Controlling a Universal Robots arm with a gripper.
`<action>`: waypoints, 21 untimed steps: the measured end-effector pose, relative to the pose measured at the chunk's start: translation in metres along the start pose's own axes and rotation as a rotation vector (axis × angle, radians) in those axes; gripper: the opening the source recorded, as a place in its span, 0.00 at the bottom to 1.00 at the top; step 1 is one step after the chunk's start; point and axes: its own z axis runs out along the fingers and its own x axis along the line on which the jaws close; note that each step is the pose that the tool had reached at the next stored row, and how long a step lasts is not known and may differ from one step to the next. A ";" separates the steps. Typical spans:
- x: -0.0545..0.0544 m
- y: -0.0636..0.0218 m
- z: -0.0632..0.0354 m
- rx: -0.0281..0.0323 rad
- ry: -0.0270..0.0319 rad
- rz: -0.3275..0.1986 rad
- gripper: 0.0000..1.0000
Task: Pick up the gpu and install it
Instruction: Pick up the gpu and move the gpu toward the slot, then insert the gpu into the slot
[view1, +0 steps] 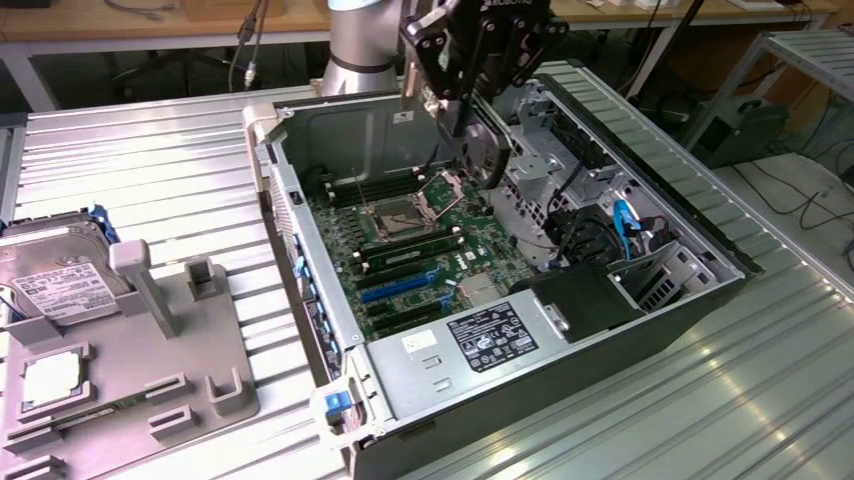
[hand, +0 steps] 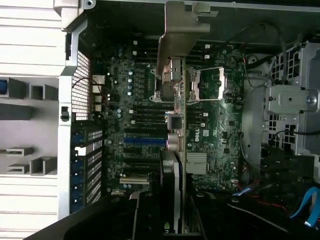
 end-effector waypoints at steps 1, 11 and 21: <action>-0.007 -0.0003 0.0004 -0.0001 -0.0001 0.000 0.28; -0.014 -0.0005 0.0006 0.0000 0.0000 0.000 0.28; -0.014 -0.0005 0.0006 -0.0003 0.0004 -0.010 0.28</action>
